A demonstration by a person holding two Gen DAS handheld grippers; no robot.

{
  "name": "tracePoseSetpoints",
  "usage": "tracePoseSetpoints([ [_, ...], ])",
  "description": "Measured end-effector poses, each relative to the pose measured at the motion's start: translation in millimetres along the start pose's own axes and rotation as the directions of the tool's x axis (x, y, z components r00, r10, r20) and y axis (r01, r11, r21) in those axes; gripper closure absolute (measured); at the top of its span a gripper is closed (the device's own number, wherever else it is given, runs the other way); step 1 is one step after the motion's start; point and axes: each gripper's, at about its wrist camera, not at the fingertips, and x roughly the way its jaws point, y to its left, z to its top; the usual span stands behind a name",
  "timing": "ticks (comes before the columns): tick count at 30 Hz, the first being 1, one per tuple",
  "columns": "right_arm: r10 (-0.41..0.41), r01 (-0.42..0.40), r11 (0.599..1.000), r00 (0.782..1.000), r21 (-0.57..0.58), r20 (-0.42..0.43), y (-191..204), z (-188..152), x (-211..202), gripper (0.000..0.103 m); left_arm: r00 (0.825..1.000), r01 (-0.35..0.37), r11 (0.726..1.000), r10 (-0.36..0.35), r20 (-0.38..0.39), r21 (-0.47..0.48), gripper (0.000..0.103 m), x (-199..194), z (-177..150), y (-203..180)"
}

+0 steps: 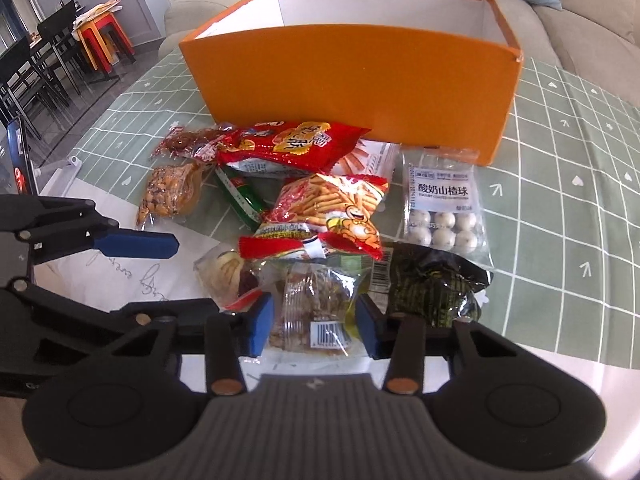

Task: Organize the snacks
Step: 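Grasp the clear cookie packet with the left tool while the right tool grasps the clear brown snack packet, then carry both held packets up and over the orange box with both tools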

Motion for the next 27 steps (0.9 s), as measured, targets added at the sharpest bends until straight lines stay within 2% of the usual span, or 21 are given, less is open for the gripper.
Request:
tracePoseSetpoints([
  [3, 0.010, -0.010, 1.000, 1.000, -0.001, -0.003, -0.3, 0.4, 3.1, 0.064, 1.000, 0.006, 1.000, -0.006, -0.004, 0.024, 0.035, 5.4, 2.8, -1.9],
  [5, 0.019, -0.019, 1.000, 1.000, -0.008, -0.007, -0.6, -0.3, 1.7, 0.072, 1.000, 0.008, 0.999, -0.007, -0.009, 0.037, 0.035, 9.3, 4.0, -2.9],
  [12, 0.022, -0.022, 1.000, 0.999, 0.012, -0.031, -9.7, -8.4, -6.5, 0.072, 1.000, -0.010, 0.996, 0.012, -0.018, 0.083, 0.036, 21.4, 7.6, -9.1],
  [15, 0.024, -0.024, 1.000, 0.999, -0.001, -0.025, -7.6, -11.3, -11.1, 0.071, 0.999, -0.033, 0.996, 0.036, -0.034, 0.086, 0.043, 26.8, 8.2, -10.8],
  [18, 0.020, -0.020, 0.999, 1.000, -0.033, -0.016, -2.1, -14.3, -16.1, 0.070, 0.997, -0.060, 0.996, 0.064, -0.045, 0.070, 0.051, 27.9, 6.5, -9.8],
  [20, 0.021, -0.022, 0.998, 1.000, -0.056, -0.005, 1.2, -17.1, -19.9, 0.066, 0.996, -0.068, 0.997, 0.070, -0.052, 0.046, 0.052, 24.6, 5.1, -8.2],
  [24, -0.006, 0.012, 0.987, 0.999, -0.159, 0.041, 17.2, -22.3, -27.1, 0.066, 0.993, -0.087, 0.996, 0.085, -0.076, -0.022, 0.052, 16.8, -1.1, -1.0],
  [27, -0.041, 0.054, 0.972, 0.997, -0.228, 0.063, 28.8, -22.7, -25.4, 0.066, 0.993, -0.086, 0.996, 0.082, -0.086, -0.036, 0.052, 9.9, -8.0, -0.6],
])
